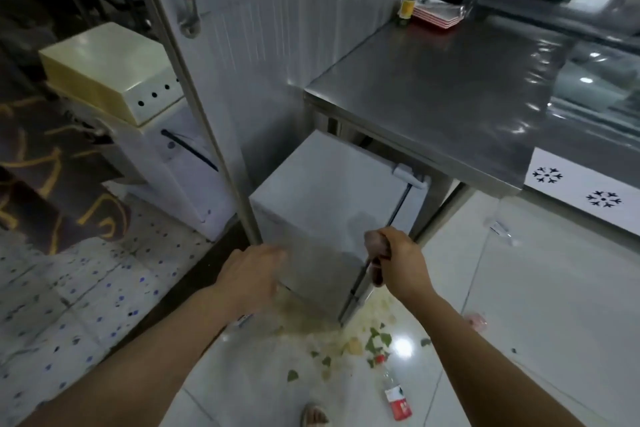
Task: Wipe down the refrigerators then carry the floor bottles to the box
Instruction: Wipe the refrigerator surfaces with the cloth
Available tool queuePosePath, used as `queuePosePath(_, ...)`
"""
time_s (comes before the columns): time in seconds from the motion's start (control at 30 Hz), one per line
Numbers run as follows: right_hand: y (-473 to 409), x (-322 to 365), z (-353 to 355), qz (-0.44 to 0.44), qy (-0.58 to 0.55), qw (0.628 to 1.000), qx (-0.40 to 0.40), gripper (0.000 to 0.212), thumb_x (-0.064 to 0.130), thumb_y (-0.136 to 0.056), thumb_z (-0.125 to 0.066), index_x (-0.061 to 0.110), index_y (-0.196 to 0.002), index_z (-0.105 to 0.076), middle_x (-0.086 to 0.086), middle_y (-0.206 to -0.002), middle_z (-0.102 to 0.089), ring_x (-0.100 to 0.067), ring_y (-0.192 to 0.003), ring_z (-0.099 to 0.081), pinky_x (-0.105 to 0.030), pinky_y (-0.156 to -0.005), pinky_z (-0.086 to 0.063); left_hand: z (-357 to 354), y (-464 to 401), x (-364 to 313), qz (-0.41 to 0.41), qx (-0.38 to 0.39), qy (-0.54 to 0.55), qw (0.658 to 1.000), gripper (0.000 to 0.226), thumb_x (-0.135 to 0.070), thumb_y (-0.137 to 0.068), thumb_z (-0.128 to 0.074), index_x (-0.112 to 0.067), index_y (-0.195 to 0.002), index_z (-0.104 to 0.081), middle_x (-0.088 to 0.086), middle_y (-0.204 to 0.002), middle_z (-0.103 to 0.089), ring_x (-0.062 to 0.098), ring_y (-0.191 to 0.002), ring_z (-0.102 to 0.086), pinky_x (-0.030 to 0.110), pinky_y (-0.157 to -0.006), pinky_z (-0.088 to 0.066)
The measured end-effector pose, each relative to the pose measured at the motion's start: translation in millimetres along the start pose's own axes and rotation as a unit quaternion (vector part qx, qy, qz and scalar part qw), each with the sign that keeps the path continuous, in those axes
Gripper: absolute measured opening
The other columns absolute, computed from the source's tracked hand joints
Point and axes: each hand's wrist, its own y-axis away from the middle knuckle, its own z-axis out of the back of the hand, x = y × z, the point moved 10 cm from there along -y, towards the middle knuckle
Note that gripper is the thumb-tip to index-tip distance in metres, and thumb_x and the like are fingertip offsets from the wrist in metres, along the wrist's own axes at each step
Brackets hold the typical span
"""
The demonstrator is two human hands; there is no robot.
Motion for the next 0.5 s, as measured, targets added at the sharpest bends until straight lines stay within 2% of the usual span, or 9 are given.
queuePosePath(0.07,-6,-7,-3,-0.001,0.023,0.999,-0.026,0.025,-0.009,-0.081,-0.044,0.010,-0.090,-0.058,-0.013,-0.086,-0.061,-0.025,-0.068,-0.062,-0.043,-0.061,-0.053,-4,-15,0,-0.020,-0.006,-0.018,1.000,0.023,-0.014,-0.087,-0.050,-0.016,-0.110,-0.056,0.000,-0.109,-0.058,0.021,-0.099,-0.054,0.031,-0.074,-0.040)
queuePosePath(0.13,-9,-16,-7,-0.016,0.041,0.998,-0.035,0.032,-0.006,-0.081,-0.048,0.011,-0.105,-0.060,-0.011,-0.101,-0.059,-0.028,-0.086,-0.059,-0.045,-0.070,-0.052,-10,-29,2,-0.037,-0.006,-0.027,0.999,0.022,-0.015,-0.087,-0.051,-0.019,-0.108,-0.052,-0.001,-0.111,-0.055,0.021,-0.102,-0.052,0.031,-0.075,-0.035)
queuePosePath(0.2,-13,-21,-10,-0.020,0.057,0.996,-0.061,0.041,-0.008,-0.078,-0.051,0.010,-0.113,-0.059,-0.011,-0.108,-0.057,-0.032,-0.094,-0.056,-0.047,-0.072,-0.052,-22,-47,9,-0.057,0.003,-0.036,0.998,0.033,-0.017,-0.087,-0.053,-0.021,-0.119,-0.048,-0.003,-0.122,-0.049,0.020,-0.115,-0.046,0.034,-0.088,-0.036)
queuePosePath(0.27,-10,-20,-15,-0.005,0.100,0.990,-0.099,0.047,-0.014,-0.072,-0.055,0.007,-0.114,-0.060,-0.014,-0.110,-0.059,-0.033,-0.097,-0.055,-0.044,-0.068,-0.052,-29,-66,16,-0.084,0.004,-0.049,0.995,0.044,-0.022,-0.087,-0.055,-0.022,-0.129,-0.043,-0.003,-0.138,-0.040,0.019,-0.127,-0.036,0.040,-0.103,-0.030)
queuePosePath(0.33,-8,-23,-27,-0.017,0.135,0.984,-0.113,0.052,-0.014,-0.071,-0.059,0.008,-0.118,-0.059,-0.013,-0.116,-0.059,-0.033,-0.104,-0.053,-0.042,-0.068,-0.052,-31,-84,22,-0.118,-0.008,-0.064,0.991,0.052,-0.025,-0.085,-0.056,-0.023,-0.134,-0.040,-0.005,-0.145,-0.033,0.018,-0.134,-0.028,0.042,-0.109,-0.024)
queuePosePath(0.4,-7,-35,-50,-0.055,0.170,0.981,-0.079,0.056,-0.004,-0.076,-0.062,0.013,-0.128,-0.053,-0.009,-0.133,-0.051,-0.030,-0.120,-0.046,-0.042,-0.080,-0.052,-34,-97,29,-0.156,-0.015,-0.079,0.984,0.057,-0.025,-0.082,-0.057,-0.024,-0.136,-0.038,-0.006,-0.147,-0.031,0.015,-0.135,-0.026,0.040,-0.110,-0.020)
queuePosePath(0.43,-6,-43,-66,-0.074,0.194,0.977,-0.043,0.061,0.003,-0.079,-0.064,0.017,-0.136,-0.046,-0.006,-0.144,-0.041,-0.028,-0.131,-0.038,-0.041,-0.091,-0.048,-38,-104,34,-0.172,-0.014,-0.087,0.981,0.060,-0.025,-0.081,-0.058,-0.025,-0.137,-0.037,-0.007,-0.147,-0.030,0.015,-0.135,-0.025,0.039,-0.110,-0.018)
queuePosePath(0.5,-1,-58,-98,-0.107,0.243,0.963,0.039,0.078,0.020,-0.084,-0.067,0.023,-0.149,-0.023,-0.001,-0.159,-0.013,-0.024,-0.146,-0.010,-0.039,-0.115,-0.027,-45,-115,49,-0.190,-0.011,-0.094,0.977,0.065,-0.026,-0.080,-0.060,-0.025,-0.140,-0.035,-0.006,-0.149,-0.027,0.016,-0.137,-0.022,0.041,-0.112,-0.016)
